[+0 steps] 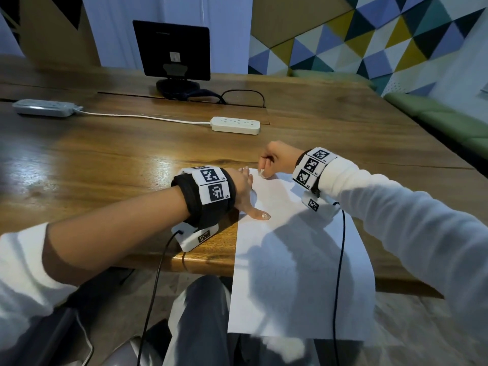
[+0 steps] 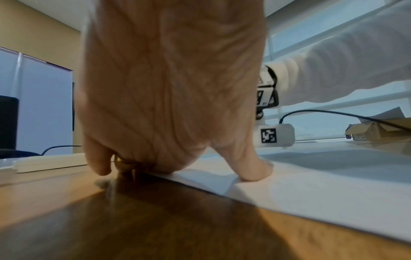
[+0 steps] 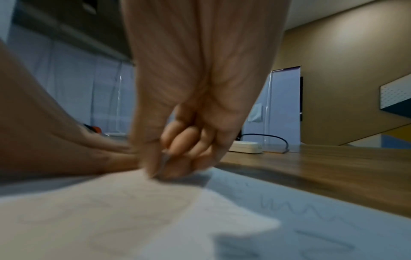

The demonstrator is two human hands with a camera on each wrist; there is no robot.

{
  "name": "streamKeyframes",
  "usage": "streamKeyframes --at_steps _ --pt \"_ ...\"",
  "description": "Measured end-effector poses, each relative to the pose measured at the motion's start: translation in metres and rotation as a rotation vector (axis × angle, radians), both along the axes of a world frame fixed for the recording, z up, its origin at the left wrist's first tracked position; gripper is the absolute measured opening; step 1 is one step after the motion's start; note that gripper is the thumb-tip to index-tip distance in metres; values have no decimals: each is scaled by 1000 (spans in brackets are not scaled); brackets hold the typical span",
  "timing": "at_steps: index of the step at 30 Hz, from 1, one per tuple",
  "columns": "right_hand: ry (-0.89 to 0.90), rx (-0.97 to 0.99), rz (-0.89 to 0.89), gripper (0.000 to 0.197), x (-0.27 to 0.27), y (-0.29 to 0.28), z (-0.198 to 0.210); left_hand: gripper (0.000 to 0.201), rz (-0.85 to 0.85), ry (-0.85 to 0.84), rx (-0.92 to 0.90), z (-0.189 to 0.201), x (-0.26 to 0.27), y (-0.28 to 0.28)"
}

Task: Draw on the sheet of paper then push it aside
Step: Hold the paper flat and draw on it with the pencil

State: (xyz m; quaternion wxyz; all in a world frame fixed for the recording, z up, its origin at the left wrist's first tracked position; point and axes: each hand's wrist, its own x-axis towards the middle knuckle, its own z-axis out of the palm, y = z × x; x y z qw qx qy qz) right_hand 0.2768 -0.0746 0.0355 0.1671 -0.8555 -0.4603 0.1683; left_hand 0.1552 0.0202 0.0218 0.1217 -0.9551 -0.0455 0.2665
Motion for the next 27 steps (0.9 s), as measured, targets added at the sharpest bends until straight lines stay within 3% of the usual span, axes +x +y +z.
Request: streamKeyframes --at_steps 3,7,11,15,19,23,27 --pt "123 -101 79 12 -1 -3 3 119 9 15 -13 -1 0 1" --pt "-29 28 -29 6 -3 3 -4 118 9 20 -26 -2 0 0" --pt "116 -53 61 10 -4 2 -1 120 17 12 -29 -4 1 2" --pt "-51 38 -28 8 -3 10 -3 120 8 1 -29 -2 0 2" --pt "64 -66 56 9 -5 4 1 121 12 -14 -37 -2 0 4" --pt "-81 11 -19 12 -3 7 -2 123 7 -25 -20 -4 0 2" --pt "84 -101 82 4 -3 0 5 122 8 -23 -25 -1 0 2"
